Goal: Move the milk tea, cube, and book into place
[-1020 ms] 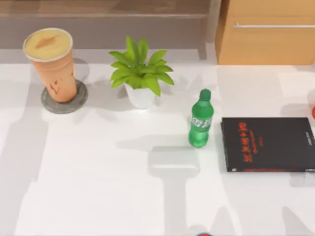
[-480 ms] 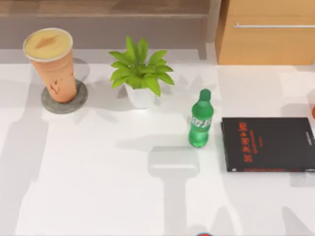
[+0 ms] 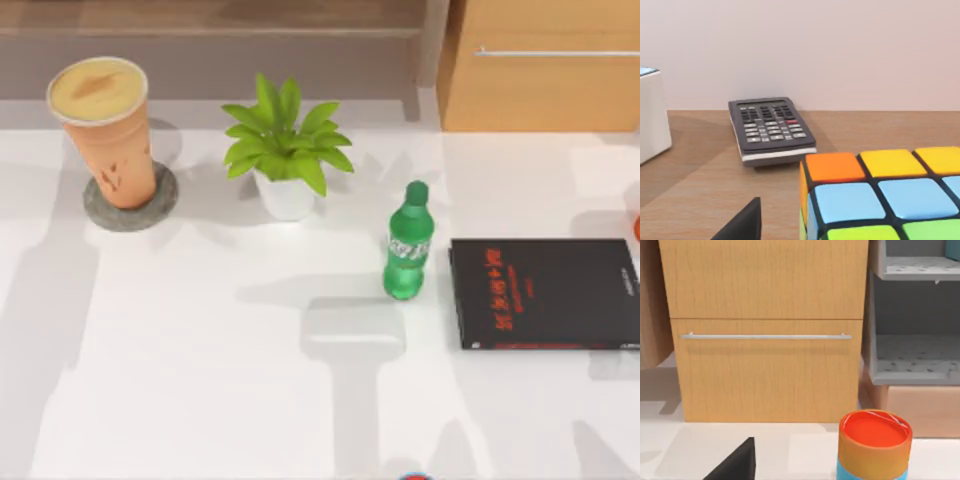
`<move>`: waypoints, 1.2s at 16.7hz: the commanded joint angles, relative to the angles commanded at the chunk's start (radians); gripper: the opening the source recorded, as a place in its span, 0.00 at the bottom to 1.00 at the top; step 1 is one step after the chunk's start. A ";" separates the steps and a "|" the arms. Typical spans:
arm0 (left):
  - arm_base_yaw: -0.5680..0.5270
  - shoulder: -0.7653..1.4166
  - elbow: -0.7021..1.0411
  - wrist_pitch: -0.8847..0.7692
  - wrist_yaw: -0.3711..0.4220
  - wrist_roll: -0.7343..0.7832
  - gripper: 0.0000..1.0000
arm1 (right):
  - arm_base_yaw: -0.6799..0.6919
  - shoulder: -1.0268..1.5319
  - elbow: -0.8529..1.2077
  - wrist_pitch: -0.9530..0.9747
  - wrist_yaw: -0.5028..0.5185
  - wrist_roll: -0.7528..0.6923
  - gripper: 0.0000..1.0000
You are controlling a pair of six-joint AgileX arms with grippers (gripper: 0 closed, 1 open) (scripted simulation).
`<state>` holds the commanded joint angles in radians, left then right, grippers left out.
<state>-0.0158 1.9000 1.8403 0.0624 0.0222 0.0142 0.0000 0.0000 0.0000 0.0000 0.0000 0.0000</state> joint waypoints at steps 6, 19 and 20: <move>0.002 -0.059 -0.071 0.016 0.002 0.001 1.00 | 0.000 0.000 0.000 0.000 0.000 0.000 1.00; 0.005 -0.259 -0.290 0.024 -0.002 -0.001 1.00 | 0.000 0.000 0.000 0.000 0.000 0.000 1.00; 0.005 -0.317 -0.347 0.021 -0.003 -0.001 1.00 | 0.000 0.000 0.000 0.000 0.000 0.000 1.00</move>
<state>-0.0108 1.5826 1.4938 0.0837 0.0194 0.0130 0.0000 0.0000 0.0000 0.0000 0.0000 0.0000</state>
